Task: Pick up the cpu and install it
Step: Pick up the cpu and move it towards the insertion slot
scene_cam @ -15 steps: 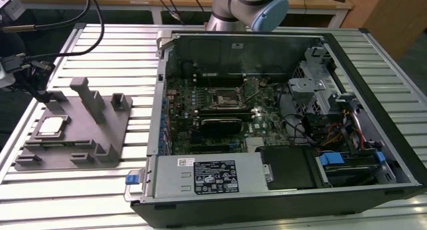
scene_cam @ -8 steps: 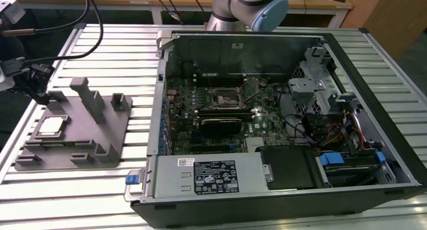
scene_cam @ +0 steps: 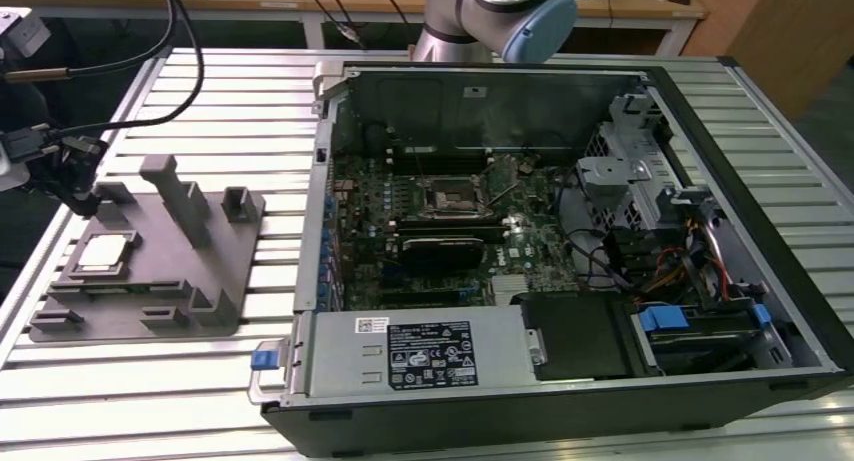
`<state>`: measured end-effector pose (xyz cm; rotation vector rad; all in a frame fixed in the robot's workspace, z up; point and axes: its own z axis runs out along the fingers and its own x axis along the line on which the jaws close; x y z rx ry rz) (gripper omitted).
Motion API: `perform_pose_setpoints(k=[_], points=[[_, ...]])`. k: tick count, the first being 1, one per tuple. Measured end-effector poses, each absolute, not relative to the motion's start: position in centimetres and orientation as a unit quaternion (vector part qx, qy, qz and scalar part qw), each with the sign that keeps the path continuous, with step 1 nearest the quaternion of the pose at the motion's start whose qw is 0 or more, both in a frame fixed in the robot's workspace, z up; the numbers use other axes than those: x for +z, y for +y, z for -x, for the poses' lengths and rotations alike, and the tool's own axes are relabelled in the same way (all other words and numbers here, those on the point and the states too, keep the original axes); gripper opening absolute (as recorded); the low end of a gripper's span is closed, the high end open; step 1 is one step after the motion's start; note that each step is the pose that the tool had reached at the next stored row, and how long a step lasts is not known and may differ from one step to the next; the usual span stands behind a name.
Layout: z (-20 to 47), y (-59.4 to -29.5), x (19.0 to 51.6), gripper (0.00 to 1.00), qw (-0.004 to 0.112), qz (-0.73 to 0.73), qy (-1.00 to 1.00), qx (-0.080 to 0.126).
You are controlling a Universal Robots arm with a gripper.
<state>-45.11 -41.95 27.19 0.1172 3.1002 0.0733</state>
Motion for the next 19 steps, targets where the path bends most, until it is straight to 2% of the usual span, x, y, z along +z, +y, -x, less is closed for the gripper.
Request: perform_pose_setpoints(k=[19], points=[[46.3,-42.3,25.2,0.11,0.019,-0.038,0.999,0.024]])
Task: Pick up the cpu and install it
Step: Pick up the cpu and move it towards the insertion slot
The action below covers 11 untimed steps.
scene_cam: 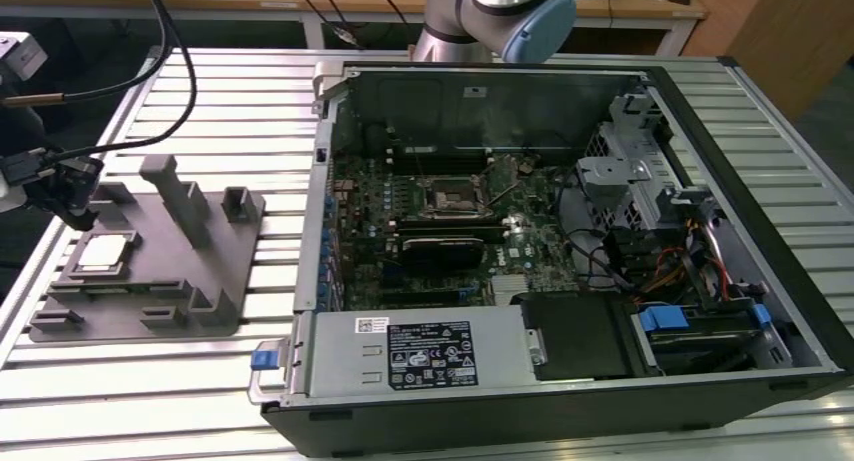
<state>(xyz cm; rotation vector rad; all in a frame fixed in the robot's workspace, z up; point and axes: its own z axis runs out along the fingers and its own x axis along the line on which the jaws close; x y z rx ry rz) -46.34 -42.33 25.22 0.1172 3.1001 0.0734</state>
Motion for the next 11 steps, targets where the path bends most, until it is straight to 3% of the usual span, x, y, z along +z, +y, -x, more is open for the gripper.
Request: perform_pose_setpoints(k=[11], points=[[46.5,-42.7,23.8,0.11,0.019,-0.038,0.999,0.024]])
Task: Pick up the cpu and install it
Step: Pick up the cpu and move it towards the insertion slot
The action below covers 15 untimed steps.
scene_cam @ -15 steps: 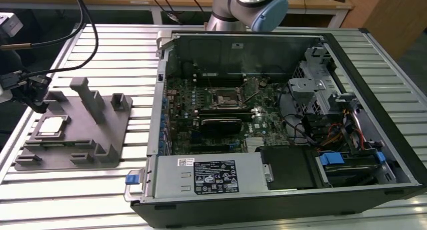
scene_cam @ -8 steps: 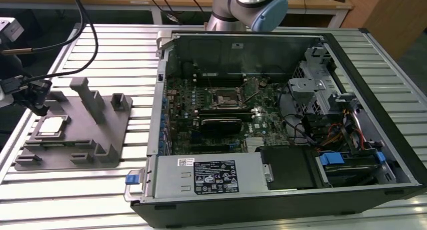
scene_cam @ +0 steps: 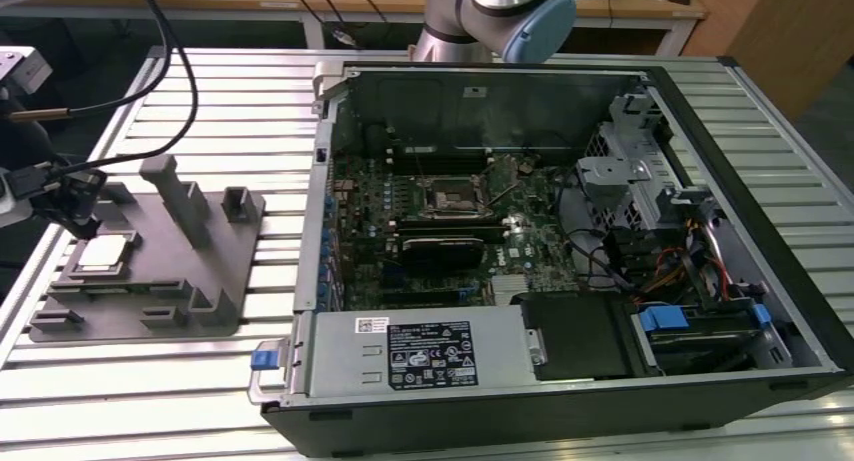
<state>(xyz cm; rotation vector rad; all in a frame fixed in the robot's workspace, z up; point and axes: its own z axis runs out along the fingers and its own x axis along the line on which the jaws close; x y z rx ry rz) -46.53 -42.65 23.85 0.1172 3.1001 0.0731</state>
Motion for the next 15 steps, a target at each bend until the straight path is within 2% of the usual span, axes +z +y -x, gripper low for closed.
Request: perform_pose_setpoints(k=[15], points=[[47.2,-42.7,21.3,0.11,0.019,-0.038,0.999,0.024]])
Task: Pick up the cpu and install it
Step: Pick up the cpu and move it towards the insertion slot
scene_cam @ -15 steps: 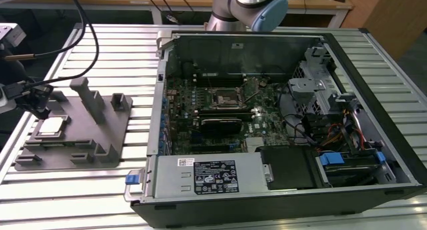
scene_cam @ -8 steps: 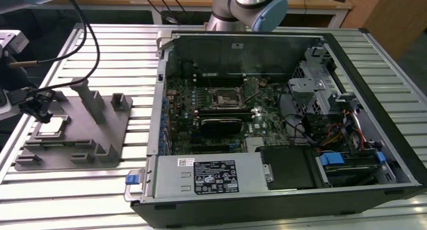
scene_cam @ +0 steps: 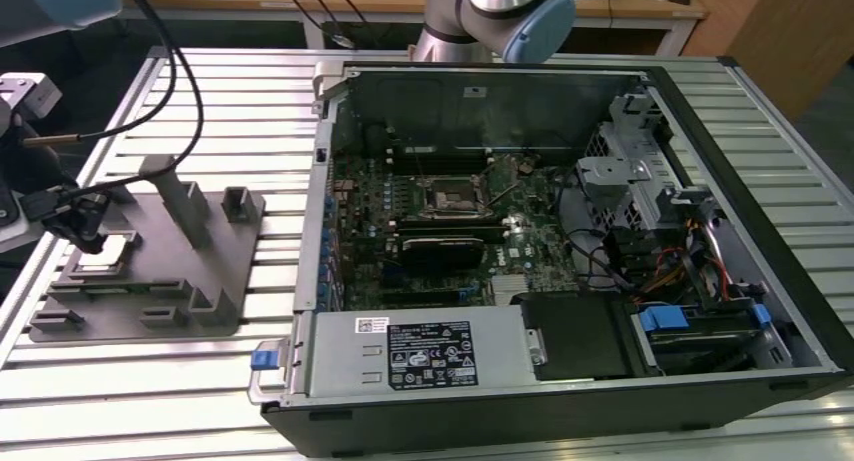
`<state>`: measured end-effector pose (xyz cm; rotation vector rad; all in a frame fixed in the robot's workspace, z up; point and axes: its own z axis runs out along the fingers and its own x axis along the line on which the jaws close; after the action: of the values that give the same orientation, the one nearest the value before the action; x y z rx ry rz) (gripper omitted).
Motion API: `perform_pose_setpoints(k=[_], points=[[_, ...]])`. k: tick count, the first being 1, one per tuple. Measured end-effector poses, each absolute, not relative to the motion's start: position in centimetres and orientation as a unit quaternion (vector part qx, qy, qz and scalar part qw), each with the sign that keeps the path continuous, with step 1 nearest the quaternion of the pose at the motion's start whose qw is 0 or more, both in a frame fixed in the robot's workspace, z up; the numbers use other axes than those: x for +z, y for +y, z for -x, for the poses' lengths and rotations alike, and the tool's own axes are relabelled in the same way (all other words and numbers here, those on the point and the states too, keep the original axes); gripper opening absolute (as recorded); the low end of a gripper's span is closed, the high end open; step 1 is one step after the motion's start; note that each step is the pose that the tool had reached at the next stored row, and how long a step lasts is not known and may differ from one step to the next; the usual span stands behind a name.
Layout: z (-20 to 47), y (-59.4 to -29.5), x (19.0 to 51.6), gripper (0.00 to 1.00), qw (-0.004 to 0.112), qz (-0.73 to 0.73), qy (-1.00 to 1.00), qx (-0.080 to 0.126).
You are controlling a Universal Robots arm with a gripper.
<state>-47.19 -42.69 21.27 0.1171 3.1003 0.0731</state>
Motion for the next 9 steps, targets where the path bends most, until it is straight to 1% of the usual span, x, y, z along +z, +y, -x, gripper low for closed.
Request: perform_pose_setpoints(k=[9], points=[[47.24,-42.4,20.36,0.11,0.019,-0.038,0.999,0.023]])
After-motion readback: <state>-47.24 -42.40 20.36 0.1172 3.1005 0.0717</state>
